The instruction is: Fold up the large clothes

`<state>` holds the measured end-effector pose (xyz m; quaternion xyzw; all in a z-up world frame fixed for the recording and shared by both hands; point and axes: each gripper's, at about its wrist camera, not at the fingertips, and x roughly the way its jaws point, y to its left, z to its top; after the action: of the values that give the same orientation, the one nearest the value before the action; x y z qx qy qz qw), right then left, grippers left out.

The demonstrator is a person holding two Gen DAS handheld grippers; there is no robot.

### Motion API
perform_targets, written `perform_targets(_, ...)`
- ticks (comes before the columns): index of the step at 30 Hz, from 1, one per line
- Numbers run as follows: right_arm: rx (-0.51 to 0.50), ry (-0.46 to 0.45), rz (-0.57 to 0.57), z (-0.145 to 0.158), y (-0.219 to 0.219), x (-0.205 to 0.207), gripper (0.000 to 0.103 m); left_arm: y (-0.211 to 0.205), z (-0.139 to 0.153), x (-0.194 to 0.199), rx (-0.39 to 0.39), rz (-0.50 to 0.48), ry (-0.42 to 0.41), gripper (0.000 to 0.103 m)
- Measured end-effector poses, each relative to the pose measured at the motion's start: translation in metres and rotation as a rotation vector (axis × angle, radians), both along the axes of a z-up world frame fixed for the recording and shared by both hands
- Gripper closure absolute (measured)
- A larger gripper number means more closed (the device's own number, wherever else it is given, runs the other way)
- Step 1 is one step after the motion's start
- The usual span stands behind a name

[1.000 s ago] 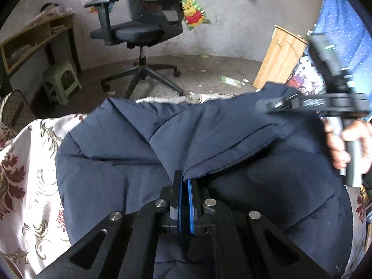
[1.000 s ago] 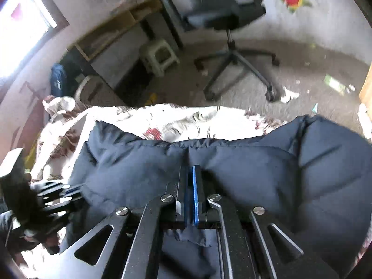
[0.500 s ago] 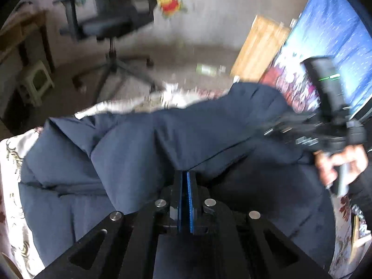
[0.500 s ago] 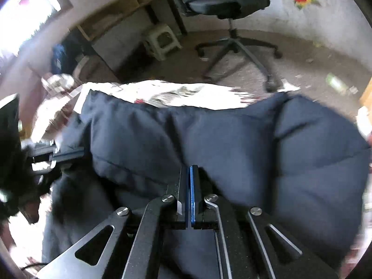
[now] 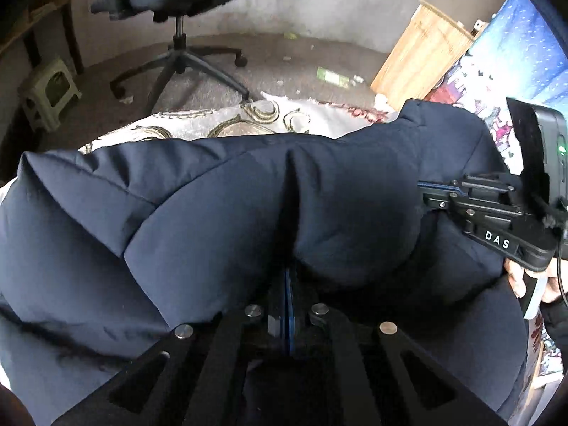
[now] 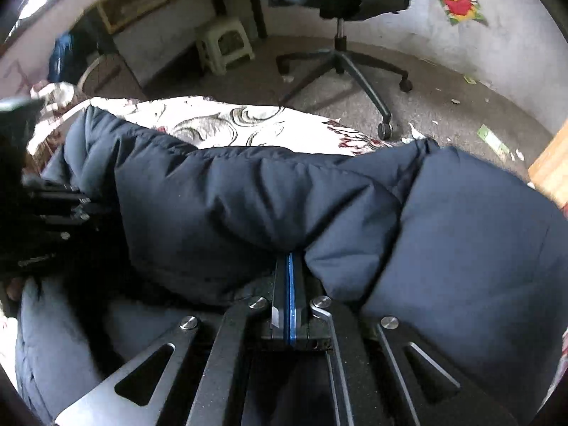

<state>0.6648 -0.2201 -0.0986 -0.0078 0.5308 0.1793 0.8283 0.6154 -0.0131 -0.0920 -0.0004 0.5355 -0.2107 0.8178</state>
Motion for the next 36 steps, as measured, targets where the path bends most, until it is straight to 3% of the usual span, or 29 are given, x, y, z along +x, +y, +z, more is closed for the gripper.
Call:
perform_targets(3, 0.078, -0.052, -0.008, 0.022, -0.005, -0.014, 0.103, 0.001, 0.022, -0.024, 0.005, -0.046, -0.152, 0.1)
perform_targets(5, 0.138, -0.112, 0.031, 0.039, 0.002, -0.021, 0.103, 0.006, 0.046, -0.045, -0.072, -0.092, -0.262, 0.1)
perform_targets(8, 0.179, -0.13, 0.078, 0.044, 0.021, -0.016, 0.103, 0.013, 0.066, -0.054, -0.134, -0.066, -0.333, 0.1)
perform_targets(10, 0.162, -0.123, 0.09, 0.037, 0.033, -0.009, 0.103, 0.017, 0.067, -0.042, -0.136, -0.018, -0.316, 0.1)
perform_targets(14, 0.118, -0.013, 0.129, 0.008, 0.039, -0.005, 0.103, 0.019, 0.027, -0.009, -0.037, 0.036, -0.089, 0.1)
perform_targets(16, 0.109, 0.002, 0.141, -0.002, 0.035, -0.014, 0.103, 0.018, 0.017, -0.008, -0.033, 0.021, -0.06, 0.1)
perform_targets(20, 0.112, -0.026, 0.129, -0.001, 0.032, -0.026, 0.103, 0.021, 0.006, -0.008, -0.053, 0.048, -0.048, 0.099)
perform_targets(25, -0.054, -0.189, -0.01, 0.026, -0.001, -0.047, 0.103, 0.022, 0.002, -0.017, -0.035, 0.039, -0.087, 0.099)
perform_targets(29, -0.031, -0.066, -0.062, 0.002, -0.016, -0.033, 0.103, 0.027, -0.001, -0.022, -0.071, 0.047, -0.102, 0.099)
perform_targets(33, -0.113, -0.114, -0.078, -0.012, 0.002, -0.032, 0.103, 0.031, -0.006, -0.023, -0.094, 0.052, -0.109, 0.099)
perform_targets(36, -0.092, -0.145, -0.089, -0.016, 0.003, -0.036, 0.103, 0.029, -0.009, -0.025, -0.081, 0.048, -0.127, 0.099)
